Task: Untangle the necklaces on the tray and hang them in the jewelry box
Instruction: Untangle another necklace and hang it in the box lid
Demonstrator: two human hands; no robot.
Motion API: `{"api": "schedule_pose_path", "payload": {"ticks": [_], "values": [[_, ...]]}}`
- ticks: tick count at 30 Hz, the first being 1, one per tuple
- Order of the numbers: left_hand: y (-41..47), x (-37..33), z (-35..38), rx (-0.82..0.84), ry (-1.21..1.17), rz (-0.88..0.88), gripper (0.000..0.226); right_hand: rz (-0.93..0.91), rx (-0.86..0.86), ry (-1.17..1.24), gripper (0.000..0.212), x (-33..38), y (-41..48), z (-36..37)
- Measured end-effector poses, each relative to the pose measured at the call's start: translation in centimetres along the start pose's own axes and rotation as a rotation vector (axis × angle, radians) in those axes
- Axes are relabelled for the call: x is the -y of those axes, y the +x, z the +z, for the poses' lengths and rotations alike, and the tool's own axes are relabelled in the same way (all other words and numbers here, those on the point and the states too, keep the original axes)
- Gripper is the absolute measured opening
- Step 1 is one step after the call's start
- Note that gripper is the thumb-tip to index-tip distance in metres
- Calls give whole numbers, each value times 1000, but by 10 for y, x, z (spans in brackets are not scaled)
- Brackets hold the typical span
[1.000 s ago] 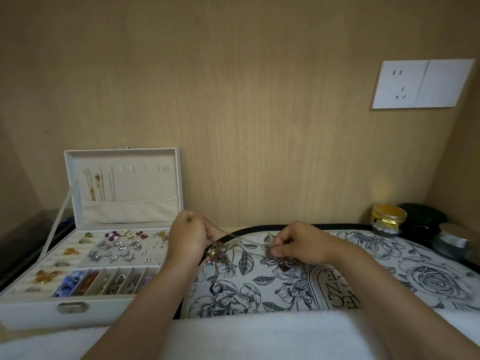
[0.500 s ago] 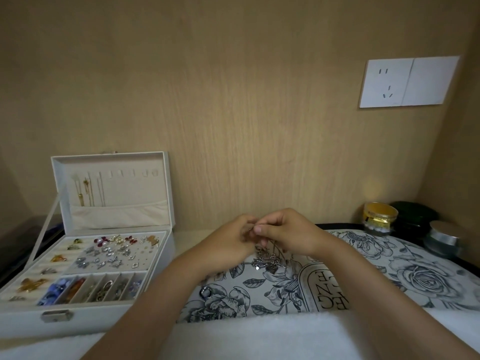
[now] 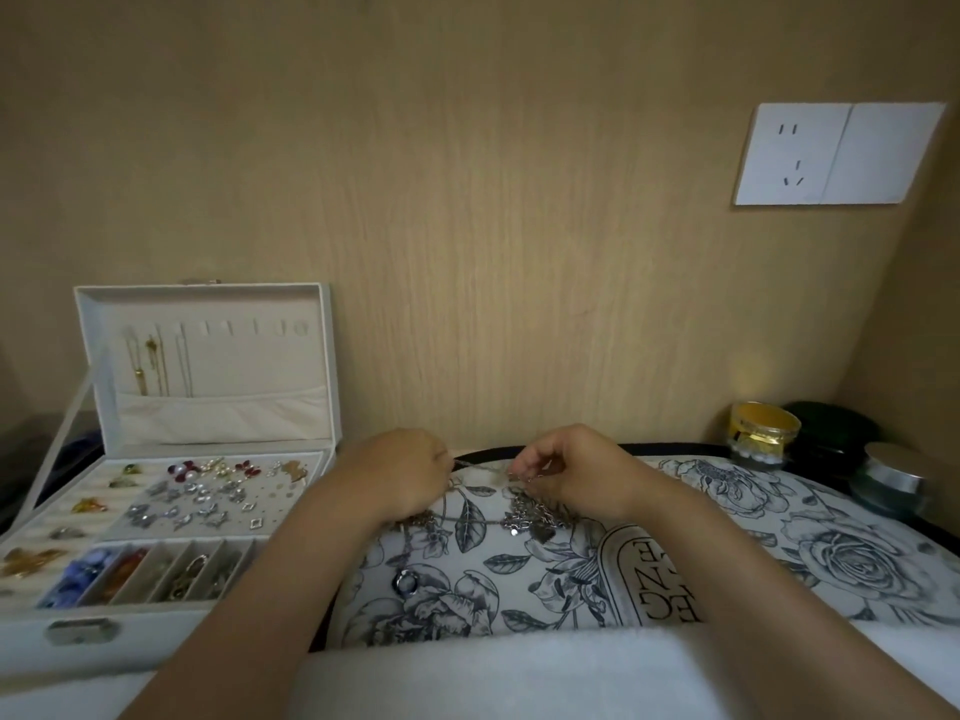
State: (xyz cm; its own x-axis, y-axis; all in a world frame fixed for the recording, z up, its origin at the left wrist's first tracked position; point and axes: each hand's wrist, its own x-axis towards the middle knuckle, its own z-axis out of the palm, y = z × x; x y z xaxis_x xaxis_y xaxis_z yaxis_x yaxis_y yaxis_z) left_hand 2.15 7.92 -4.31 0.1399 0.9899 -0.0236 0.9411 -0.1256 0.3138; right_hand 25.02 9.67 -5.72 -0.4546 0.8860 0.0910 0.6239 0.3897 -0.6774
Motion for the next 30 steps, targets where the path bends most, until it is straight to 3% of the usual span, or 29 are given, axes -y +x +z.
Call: {"api": "schedule_pose_path", "payload": {"ticks": [5, 10, 14, 17, 20, 25, 30], "values": [[1, 3, 2, 101, 190, -88, 30, 45, 81, -75, 18, 4, -2, -1], [-5, -5, -3, 37, 118, 52, 24, 75, 241, 46, 20, 9, -8, -8], [-8, -15, 13, 103, -36, 227, 26, 43, 84, 23, 19, 6, -4, -8], [-6, -18, 30, 35, -15, 307, 13, 21, 65, -119, 24, 2, -3, 0], [-4, -18, 35, 35, -28, 324, 7, 17, 136, -182, 18, 0, -2, 11], [-3, -14, 36, 34, -32, 298, 14, 92, 55, -286, 10, -1, -1, 9], [-9, -12, 23, 29, -433, 207, 12, 314, -80, -551, 22, -11, -4, -5]]}}
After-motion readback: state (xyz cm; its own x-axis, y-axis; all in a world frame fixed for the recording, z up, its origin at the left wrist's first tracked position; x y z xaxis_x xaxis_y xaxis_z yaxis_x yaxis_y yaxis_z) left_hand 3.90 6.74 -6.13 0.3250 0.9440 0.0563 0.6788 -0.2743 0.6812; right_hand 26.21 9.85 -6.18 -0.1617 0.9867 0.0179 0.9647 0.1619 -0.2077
